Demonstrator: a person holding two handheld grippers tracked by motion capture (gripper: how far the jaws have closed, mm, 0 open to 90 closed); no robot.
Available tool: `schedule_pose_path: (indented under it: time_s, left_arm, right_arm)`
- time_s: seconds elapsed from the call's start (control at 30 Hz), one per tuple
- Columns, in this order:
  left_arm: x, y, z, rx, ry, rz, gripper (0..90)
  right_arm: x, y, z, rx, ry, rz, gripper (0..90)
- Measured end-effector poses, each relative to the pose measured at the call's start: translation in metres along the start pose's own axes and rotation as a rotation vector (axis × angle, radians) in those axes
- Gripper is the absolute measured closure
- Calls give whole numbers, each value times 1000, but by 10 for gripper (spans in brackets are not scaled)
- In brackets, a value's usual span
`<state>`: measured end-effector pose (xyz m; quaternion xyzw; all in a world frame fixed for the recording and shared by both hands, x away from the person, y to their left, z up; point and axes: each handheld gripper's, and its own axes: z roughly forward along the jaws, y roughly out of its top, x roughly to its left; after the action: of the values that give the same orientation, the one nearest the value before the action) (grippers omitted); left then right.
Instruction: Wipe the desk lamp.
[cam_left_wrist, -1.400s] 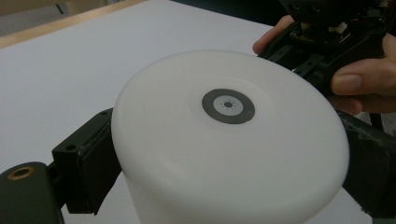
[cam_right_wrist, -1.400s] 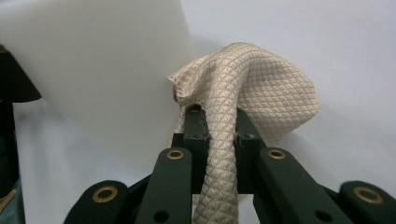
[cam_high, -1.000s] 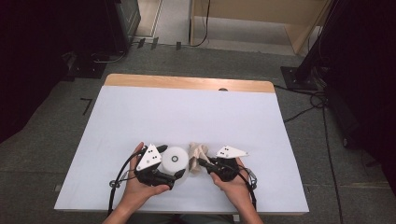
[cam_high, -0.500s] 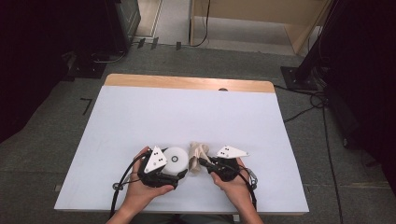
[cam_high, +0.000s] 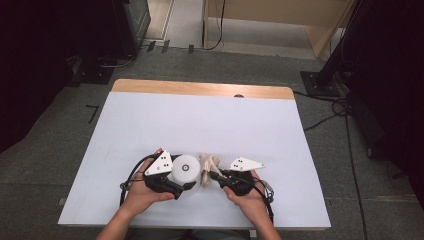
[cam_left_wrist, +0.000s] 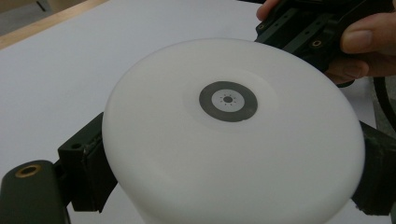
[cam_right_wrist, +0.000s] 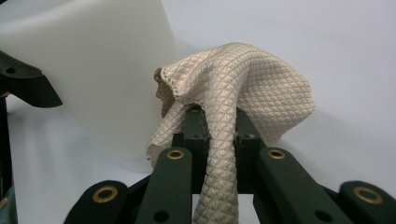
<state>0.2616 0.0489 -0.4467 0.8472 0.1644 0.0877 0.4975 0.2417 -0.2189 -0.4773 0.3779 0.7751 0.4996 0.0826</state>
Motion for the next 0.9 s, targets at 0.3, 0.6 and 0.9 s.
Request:
schedule_pose_path:
  time_s: [0.3, 0.6, 0.9]
  left_arm:
    - [0, -7, 3, -63, 2, -2, 86]
    - [-1, -6, 2, -58, 11, -11, 86]
    - [-2, -7, 3, -59, 13, -18, 86]
  right_arm:
    - [2, -6, 10, 52, 32, -1, 807]
    - [17, 9, -3, -41, 45, -53, 809]
    - [25, 20, -19, -126, 78, -64, 809]
